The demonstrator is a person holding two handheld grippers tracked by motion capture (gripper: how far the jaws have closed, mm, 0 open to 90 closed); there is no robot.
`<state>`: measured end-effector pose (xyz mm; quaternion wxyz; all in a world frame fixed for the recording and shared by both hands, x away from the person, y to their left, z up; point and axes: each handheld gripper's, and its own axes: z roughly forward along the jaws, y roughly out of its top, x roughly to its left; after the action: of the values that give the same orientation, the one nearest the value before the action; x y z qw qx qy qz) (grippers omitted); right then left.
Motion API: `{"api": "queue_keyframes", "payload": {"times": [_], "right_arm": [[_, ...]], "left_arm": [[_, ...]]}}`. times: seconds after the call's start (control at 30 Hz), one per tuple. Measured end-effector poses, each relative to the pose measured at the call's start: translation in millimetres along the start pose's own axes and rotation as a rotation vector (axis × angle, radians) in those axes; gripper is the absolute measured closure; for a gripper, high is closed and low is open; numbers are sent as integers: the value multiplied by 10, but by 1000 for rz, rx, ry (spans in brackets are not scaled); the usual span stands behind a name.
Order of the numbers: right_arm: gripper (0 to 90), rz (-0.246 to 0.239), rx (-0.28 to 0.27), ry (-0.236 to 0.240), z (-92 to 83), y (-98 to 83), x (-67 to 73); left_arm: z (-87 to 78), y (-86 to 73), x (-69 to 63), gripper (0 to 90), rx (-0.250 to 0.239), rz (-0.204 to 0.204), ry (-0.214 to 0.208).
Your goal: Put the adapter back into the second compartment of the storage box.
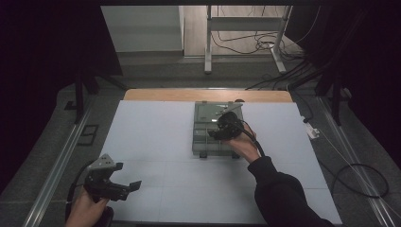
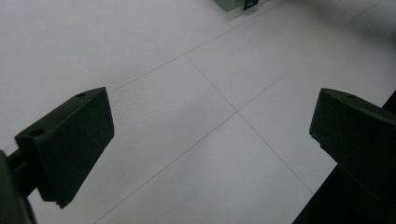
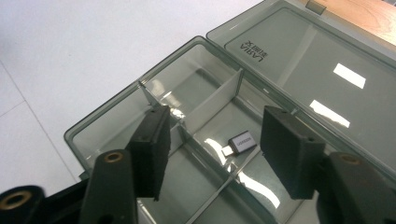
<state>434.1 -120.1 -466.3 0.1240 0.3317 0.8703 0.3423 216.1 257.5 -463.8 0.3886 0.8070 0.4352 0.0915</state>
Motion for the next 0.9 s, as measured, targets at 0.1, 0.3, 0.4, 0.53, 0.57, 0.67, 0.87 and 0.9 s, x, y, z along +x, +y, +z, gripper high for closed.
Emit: {"api": "queue_keyframes", "payload": {"times": [0.1, 0.3, 0.4, 0.53, 0.57, 0.67, 0.87, 0.9], "right_arm": [[378, -4, 0, 1, -37, -16, 15], [362, 4, -3, 17, -109, -46, 15], [362, 13, -2, 24, -145, -62, 12], [362, 20, -1, 31, -191, -93, 11], [360, 21, 1, 31, -201, -96, 11], [356, 26, 2, 39, -230, -106, 13], [346, 31, 8, 69, -306, -132, 33], [339, 36, 14, 76, -324, -141, 38]], "left_arm": [[-1, 0, 0, 3, 0, 1, 0], [-1, 0, 0, 3, -1, 0, -1], [-1, 0, -1, 3, -1, 0, 0], [-1, 0, 0, 3, -1, -1, -1], [-1, 0, -1, 3, -1, 0, -1], [-1, 0, 0, 2, -2, -1, -1], [-1, -1, 1, 3, -3, -2, -2], [-2, 0, 2, 3, -1, -2, -2]]}}
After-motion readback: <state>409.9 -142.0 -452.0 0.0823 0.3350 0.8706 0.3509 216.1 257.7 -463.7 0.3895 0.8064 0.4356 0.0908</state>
